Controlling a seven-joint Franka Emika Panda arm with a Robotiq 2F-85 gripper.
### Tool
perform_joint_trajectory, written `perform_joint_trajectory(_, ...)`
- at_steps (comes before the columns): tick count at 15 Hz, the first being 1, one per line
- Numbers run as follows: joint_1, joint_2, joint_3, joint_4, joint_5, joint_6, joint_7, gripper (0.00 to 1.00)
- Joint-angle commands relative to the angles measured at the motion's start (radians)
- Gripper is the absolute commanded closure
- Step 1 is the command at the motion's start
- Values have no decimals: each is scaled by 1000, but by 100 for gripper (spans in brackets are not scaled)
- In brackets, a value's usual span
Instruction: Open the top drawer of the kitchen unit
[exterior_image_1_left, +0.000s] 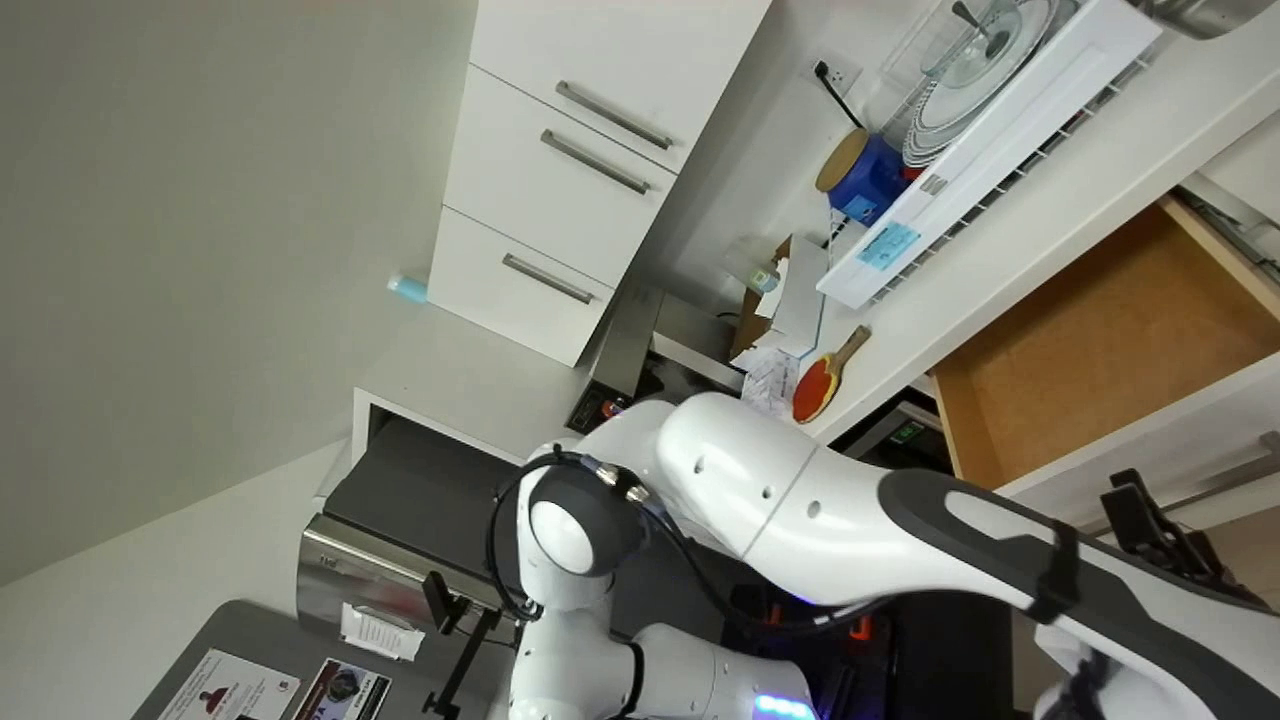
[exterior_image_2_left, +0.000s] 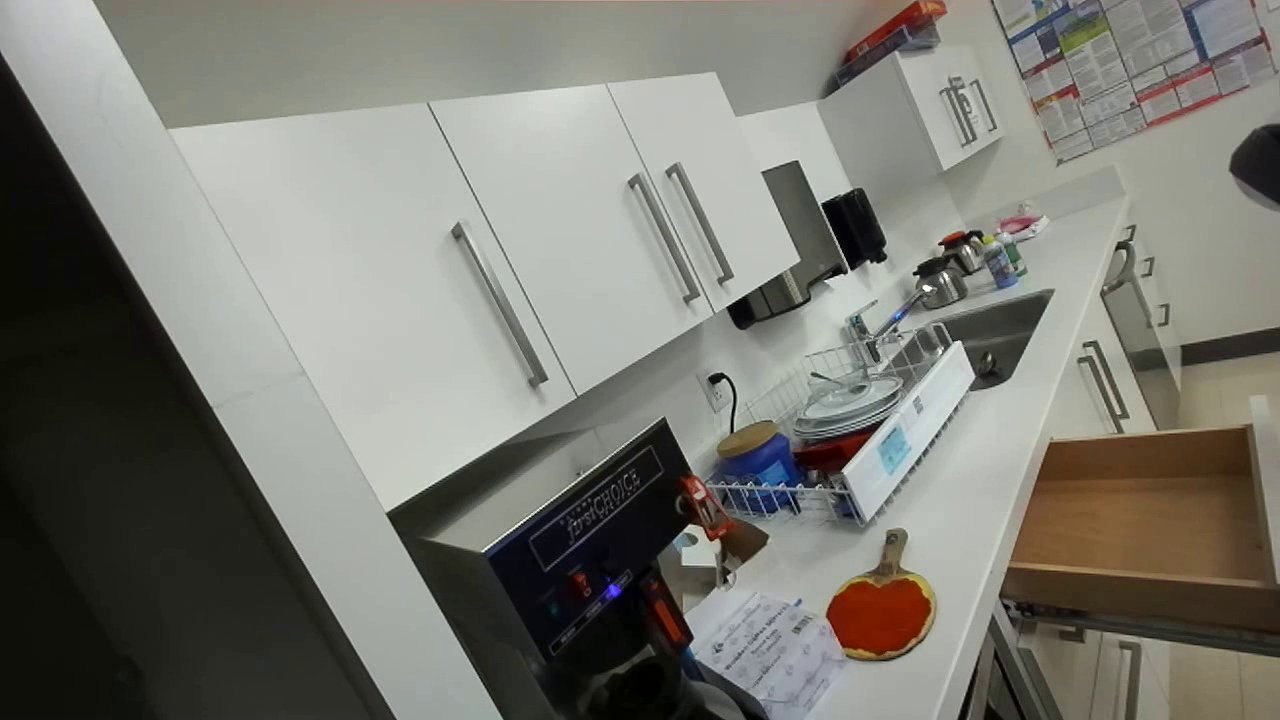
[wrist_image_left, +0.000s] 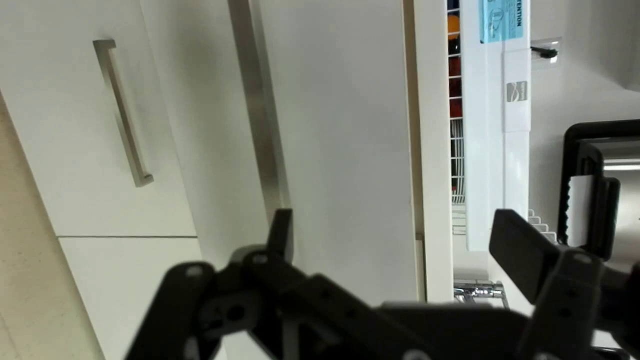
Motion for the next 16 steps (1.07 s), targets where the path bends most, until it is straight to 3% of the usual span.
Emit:
perform_joint_trajectory(1, 124, -239, -40, -238, -6, 180, 4, 0)
perform_joint_trajectory(5, 322, -435, -111, -387, -63, 434, 34, 0)
perform_joint_trajectory(10, 536, -638, -170, -490, -246, 681, 121, 0)
perform_joint_trajectory(13, 593, -724, -155, -523, -368, 796, 189, 0)
perform_joint_trajectory(16, 605, -782, -130, -548, -472, 864, 243, 0)
